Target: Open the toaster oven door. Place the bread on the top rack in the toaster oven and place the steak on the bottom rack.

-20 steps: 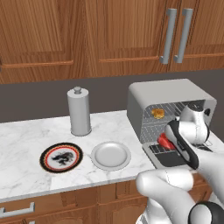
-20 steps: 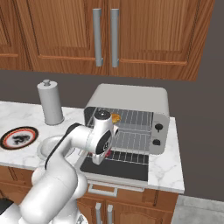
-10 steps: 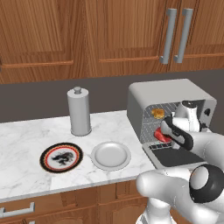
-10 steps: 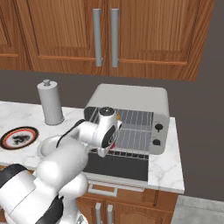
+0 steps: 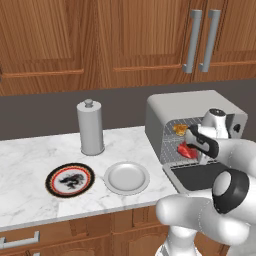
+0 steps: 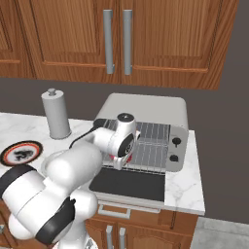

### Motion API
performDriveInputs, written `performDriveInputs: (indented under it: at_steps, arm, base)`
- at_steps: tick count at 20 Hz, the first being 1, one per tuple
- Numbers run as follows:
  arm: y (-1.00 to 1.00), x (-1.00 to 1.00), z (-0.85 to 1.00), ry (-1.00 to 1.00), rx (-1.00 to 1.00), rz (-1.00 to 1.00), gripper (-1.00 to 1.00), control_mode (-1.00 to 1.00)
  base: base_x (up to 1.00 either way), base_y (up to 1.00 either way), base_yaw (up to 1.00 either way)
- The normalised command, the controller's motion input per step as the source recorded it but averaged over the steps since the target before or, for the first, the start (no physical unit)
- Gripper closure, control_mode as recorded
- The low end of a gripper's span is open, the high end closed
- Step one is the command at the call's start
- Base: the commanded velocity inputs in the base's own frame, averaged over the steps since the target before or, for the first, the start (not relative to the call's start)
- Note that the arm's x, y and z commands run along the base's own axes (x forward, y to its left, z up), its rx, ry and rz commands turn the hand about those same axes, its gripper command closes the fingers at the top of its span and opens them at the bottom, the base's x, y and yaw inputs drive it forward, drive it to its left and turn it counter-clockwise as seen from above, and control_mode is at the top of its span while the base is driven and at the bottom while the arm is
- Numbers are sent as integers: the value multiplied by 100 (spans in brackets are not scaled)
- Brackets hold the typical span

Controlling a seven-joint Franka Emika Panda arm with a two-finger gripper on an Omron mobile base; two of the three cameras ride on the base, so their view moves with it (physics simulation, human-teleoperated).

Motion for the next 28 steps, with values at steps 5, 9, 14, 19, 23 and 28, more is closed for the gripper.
performDriveInputs:
  at_steps: [5,9,14,19,23,28]
  arm:
    - [0,-3,1,0,0,-1,-100,-100]
    - [-11,-17,3,0,0,0,-100,-100]
    - [-14,-97,19,1,3,-9,-100,-100]
    - [29,-83,-12,4,0,-47,-100,-100]
    - [70,-10,-24,0,0,-65,-100,-100]
    - [28,20,-30,0,2,-55,-100,-100]
  base:
    - [0,0,0]
    - [0,0,0]
    - [0,0,0]
    - [0,0,0]
    - [0,0,0]
    - [0,0,0]
